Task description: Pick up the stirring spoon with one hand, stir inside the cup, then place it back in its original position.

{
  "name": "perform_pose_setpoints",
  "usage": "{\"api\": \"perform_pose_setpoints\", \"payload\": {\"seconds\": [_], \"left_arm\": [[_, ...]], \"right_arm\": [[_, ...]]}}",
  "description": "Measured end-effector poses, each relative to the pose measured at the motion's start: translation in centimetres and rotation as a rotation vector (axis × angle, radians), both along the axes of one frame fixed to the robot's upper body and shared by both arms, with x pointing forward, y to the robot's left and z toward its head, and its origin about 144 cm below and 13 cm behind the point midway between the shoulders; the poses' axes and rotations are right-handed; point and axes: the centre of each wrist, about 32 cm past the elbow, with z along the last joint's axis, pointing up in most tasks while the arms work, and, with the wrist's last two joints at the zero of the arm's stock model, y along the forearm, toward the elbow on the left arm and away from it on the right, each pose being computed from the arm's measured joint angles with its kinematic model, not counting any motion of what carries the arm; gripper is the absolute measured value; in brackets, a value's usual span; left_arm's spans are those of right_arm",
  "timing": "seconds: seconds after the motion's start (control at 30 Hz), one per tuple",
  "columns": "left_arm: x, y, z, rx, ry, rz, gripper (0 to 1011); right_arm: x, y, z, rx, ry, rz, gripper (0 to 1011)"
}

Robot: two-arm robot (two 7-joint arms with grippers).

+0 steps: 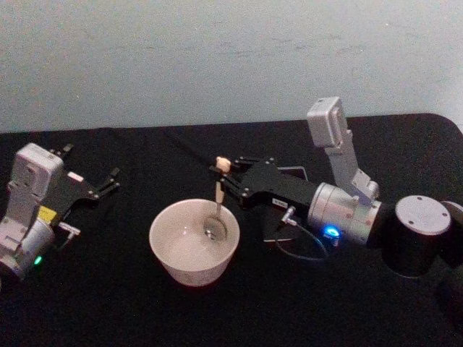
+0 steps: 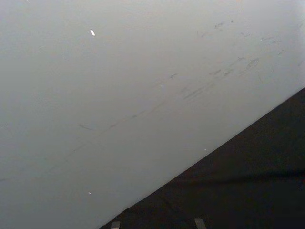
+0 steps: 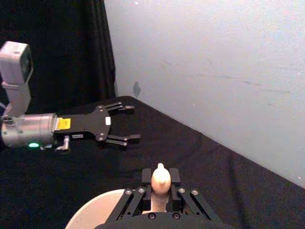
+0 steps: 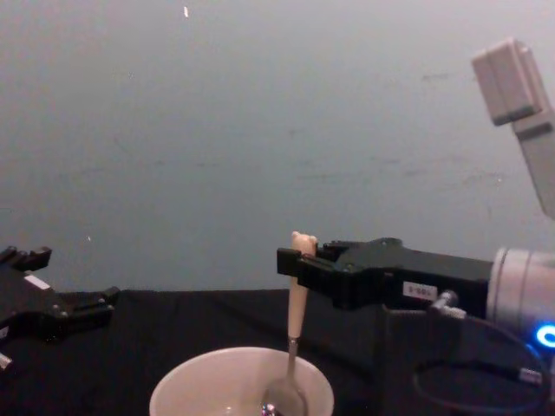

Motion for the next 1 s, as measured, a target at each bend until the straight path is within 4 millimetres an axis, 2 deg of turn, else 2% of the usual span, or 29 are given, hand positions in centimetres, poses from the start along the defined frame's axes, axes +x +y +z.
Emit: {"api": "perform_pose_setpoints", "payload": {"seconds": [0.43,1.0], "left_arm": [[0.0,0.0,0.0,0.000,0.000,0.000,1001],[0.0,0.0,0.0,0.000,0.000,0.000,1001]], "right_arm": [[-2.0,-1.0,0.0,0.014,0.034,0.046,214],[-3.0,0.7,-0.3,0.019,0.057,0.114,214]]}}
